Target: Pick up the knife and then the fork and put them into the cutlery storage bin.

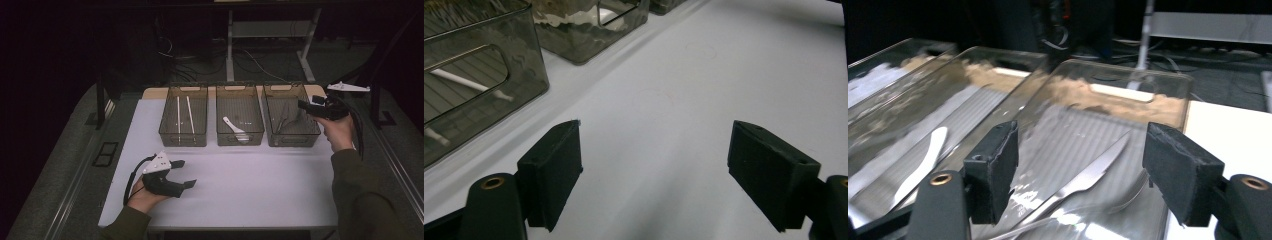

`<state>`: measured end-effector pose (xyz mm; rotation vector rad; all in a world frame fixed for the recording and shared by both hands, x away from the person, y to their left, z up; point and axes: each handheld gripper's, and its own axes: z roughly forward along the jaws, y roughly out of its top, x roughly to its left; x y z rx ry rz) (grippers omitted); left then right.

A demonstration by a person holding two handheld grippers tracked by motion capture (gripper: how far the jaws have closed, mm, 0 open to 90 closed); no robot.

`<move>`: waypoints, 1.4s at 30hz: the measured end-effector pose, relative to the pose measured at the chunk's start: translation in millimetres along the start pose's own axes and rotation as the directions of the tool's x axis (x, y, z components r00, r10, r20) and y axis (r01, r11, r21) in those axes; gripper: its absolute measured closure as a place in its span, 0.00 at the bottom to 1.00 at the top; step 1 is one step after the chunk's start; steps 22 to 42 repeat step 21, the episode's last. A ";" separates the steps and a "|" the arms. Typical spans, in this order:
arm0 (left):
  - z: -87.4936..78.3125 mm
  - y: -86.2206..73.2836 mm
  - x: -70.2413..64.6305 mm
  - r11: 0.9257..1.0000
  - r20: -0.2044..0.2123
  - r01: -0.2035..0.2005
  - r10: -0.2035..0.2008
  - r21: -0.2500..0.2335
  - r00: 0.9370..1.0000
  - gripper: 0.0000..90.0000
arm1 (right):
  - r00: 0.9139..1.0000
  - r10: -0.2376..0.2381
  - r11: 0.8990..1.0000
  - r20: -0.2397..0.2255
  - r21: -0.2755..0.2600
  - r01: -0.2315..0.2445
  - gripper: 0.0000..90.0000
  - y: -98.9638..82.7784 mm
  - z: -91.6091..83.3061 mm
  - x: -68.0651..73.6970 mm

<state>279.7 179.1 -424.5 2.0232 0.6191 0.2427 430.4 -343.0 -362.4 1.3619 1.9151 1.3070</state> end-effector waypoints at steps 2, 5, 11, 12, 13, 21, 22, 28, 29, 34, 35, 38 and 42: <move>0.9 -0.2 -0.6 1.000 0.002 0.004 -0.004 -0.003 1.000 0.20 | 0.999 -0.016 1.000 -0.047 -0.002 0.016 0.30 -7.0 -6.2 7.4; 1.4 -0.4 -0.8 1.000 0.005 0.004 -0.004 0.005 1.000 0.17 | 0.993 -0.038 0.999 -0.114 0.005 0.039 0.25 -19.7 -14.3 20.8; 2.0 -0.4 -1.6 1.000 -0.005 0.007 -0.007 0.002 1.000 0.11 | 0.970 -0.093 0.996 -0.225 -0.015 0.092 0.21 -48.2 -35.8 52.7; 1.9 -0.1 -1.4 1.000 -0.010 0.008 -0.008 0.001 1.000 0.10 | 0.963 -0.101 0.995 -0.249 -0.010 0.102 0.19 -51.7 -40.0 57.7; 1.6 0.2 -1.2 1.000 -0.014 0.010 -0.010 0.000 1.000 0.08 | 0.957 -0.106 0.994 -0.268 -0.012 0.107 0.19 -55.7 -45.0 62.7; -0.3 -0.7 -1.1 1.000 -0.025 0.022 -0.022 0.008 0.999 0.00 | 0.915 -0.177 0.980 -0.363 0.022 0.199 0.17 -107.8 -74.4 97.5; -0.3 -0.7 -1.1 1.000 -0.025 0.022 -0.022 0.008 0.999 0.00 | 0.915 -0.177 0.980 -0.363 0.022 0.199 0.17 -107.8 -74.4 97.5; -0.3 -0.7 -1.1 1.000 -0.025 0.022 -0.022 0.008 0.999 0.00 | 0.915 -0.177 0.980 -0.363 0.022 0.199 0.17 -107.8 -74.4 97.5; -0.3 -0.7 -1.1 1.000 -0.025 0.022 -0.022 0.008 0.999 0.00 | 0.915 -0.177 0.980 -0.363 0.022 0.199 0.17 -107.8 -74.4 97.5; -0.3 -0.7 -1.1 1.000 -0.025 0.022 -0.022 0.008 0.999 0.00 | 0.915 -0.177 0.980 -0.363 0.022 0.199 0.17 -107.8 -74.4 97.5; -0.3 -0.7 -1.1 1.000 -0.025 0.022 -0.022 0.008 0.999 0.00 | 0.915 -0.177 0.980 -0.363 0.022 0.199 0.17 -107.8 -74.4 97.5; -0.3 -0.7 -1.1 1.000 -0.025 0.022 -0.022 0.008 0.999 0.00 | 0.915 -0.177 0.980 -0.363 0.022 0.199 0.17 -107.8 -74.4 97.5; -0.3 -0.7 -1.1 1.000 -0.025 0.022 -0.022 0.008 0.999 0.00 | 0.915 -0.177 0.980 -0.363 0.022 0.199 0.17 -107.8 -74.4 97.5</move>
